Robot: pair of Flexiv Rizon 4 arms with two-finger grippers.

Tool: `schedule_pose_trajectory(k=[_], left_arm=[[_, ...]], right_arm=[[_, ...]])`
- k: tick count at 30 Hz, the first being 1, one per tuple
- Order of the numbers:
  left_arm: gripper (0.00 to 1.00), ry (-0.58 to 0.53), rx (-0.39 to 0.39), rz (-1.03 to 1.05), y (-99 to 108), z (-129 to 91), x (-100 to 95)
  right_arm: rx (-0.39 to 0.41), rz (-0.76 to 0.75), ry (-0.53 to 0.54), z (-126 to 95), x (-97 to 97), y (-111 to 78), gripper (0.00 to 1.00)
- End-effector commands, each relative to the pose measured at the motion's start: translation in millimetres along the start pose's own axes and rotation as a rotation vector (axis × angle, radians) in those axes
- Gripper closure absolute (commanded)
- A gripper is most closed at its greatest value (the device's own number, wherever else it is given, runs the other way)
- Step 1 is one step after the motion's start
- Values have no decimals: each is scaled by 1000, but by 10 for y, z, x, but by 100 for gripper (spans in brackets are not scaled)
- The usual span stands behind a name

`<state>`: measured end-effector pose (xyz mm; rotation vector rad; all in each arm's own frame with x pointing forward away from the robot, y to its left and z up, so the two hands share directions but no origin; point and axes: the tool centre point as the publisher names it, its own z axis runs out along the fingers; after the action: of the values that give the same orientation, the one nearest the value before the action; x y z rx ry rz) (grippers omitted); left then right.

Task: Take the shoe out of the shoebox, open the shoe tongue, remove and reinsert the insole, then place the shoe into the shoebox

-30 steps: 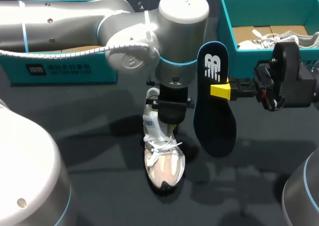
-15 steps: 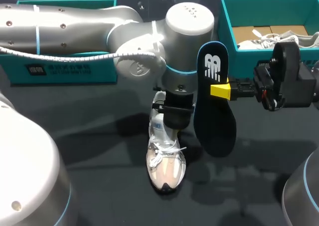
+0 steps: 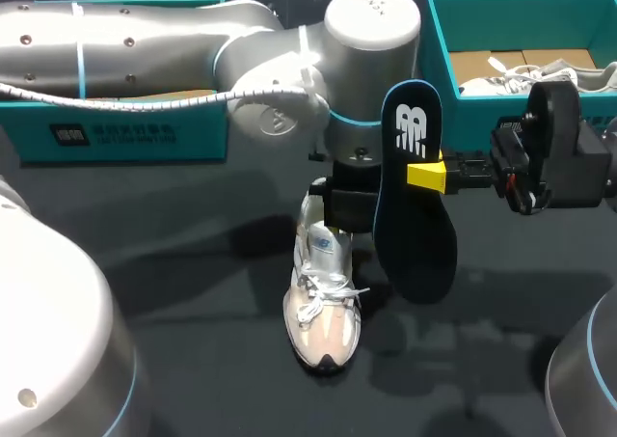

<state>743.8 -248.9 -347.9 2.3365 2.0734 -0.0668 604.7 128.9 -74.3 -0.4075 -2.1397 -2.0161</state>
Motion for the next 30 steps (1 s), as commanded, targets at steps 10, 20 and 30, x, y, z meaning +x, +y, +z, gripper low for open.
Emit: schedule_pose_trajectory(k=[10,20,30], left_arm=[[0,-123,-54,-14,-115,-384,322],[0,-541,-50,-102,70,-795,268],[0,-743,-19,-70,48,-1110,372]], right_arm=[[0,1,-4,6,14,-8,100],[0,1,-4,6,14,-8,100],[0,1,-4,6,14,-8,100]])
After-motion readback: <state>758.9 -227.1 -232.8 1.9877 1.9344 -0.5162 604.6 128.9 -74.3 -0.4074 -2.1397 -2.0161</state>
